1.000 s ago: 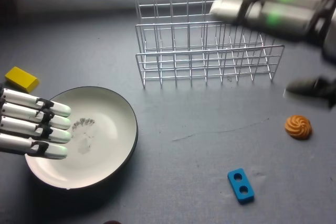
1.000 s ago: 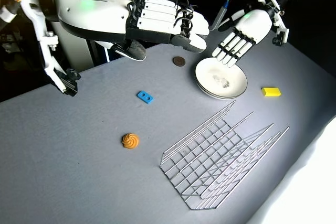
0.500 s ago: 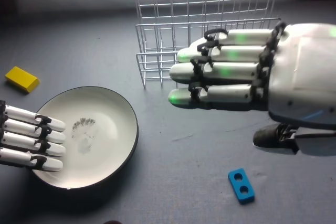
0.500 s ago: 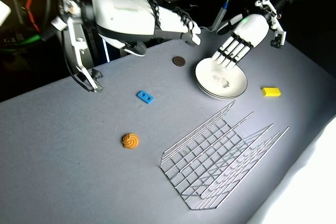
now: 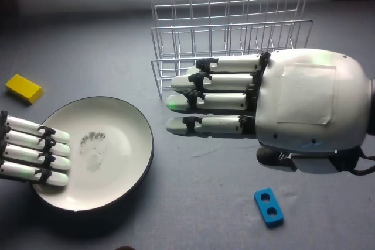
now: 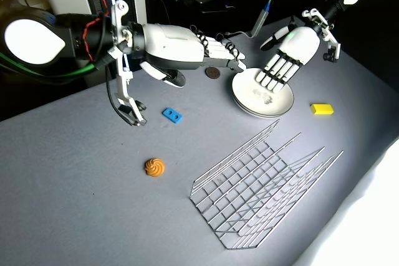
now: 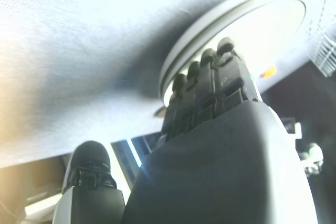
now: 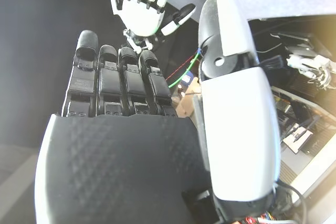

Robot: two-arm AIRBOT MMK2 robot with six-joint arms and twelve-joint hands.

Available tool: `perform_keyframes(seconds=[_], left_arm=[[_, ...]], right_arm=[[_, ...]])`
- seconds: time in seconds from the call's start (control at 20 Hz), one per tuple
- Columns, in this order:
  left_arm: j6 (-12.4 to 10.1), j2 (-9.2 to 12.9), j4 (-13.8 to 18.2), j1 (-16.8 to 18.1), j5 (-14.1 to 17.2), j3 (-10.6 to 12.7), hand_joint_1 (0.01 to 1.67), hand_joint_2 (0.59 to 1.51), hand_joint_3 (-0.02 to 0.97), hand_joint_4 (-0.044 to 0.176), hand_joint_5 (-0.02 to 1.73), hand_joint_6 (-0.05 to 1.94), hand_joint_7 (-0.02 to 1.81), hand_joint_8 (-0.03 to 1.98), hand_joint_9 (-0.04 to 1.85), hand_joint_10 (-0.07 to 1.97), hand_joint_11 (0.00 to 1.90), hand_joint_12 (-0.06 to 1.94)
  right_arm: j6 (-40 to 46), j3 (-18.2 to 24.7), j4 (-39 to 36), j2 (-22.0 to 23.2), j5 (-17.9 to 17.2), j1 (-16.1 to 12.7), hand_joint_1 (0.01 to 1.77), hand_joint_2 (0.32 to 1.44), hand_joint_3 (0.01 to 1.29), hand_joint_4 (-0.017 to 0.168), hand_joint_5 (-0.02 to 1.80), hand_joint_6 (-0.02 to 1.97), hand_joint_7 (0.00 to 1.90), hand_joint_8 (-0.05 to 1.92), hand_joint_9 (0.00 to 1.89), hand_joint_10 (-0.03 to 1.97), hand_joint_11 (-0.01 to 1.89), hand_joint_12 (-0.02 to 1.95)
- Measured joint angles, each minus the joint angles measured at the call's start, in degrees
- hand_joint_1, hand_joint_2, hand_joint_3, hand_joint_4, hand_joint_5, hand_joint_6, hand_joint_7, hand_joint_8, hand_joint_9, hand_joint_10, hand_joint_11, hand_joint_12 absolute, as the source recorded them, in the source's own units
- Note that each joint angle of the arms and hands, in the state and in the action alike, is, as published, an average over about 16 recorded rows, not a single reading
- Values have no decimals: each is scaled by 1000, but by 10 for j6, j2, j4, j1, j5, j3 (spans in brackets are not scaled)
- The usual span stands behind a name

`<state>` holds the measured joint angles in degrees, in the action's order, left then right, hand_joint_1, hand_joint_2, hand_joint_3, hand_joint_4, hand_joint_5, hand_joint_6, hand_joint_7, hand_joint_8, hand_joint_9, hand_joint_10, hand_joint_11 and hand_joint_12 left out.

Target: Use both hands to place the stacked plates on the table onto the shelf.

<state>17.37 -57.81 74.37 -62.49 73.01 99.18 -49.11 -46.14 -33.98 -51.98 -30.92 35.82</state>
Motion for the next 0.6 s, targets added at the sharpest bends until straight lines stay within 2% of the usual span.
perform_keyframes(seconds=[0.3, 0.6], left_arm=[[-2, -3, 6, 2, -6, 0, 15, 1130, 39, -5, 1, -5, 3, -1, 22, -8, 16, 0], [-12, -2, 18, 17, -19, -22, 16, 1141, 38, -5, -6, -7, -5, -8, 22, -8, 16, 0]], right_arm=[[-22, -27, 15, -44, 24, -4, 1117, 1082, 14, 4, 131, 20, 45, 22, 56, 20, 13, 553], [-38, -51, 25, -83, 42, -10, 1076, 1087, 14, 5, 94, 21, 47, 22, 84, 20, 13, 580]])
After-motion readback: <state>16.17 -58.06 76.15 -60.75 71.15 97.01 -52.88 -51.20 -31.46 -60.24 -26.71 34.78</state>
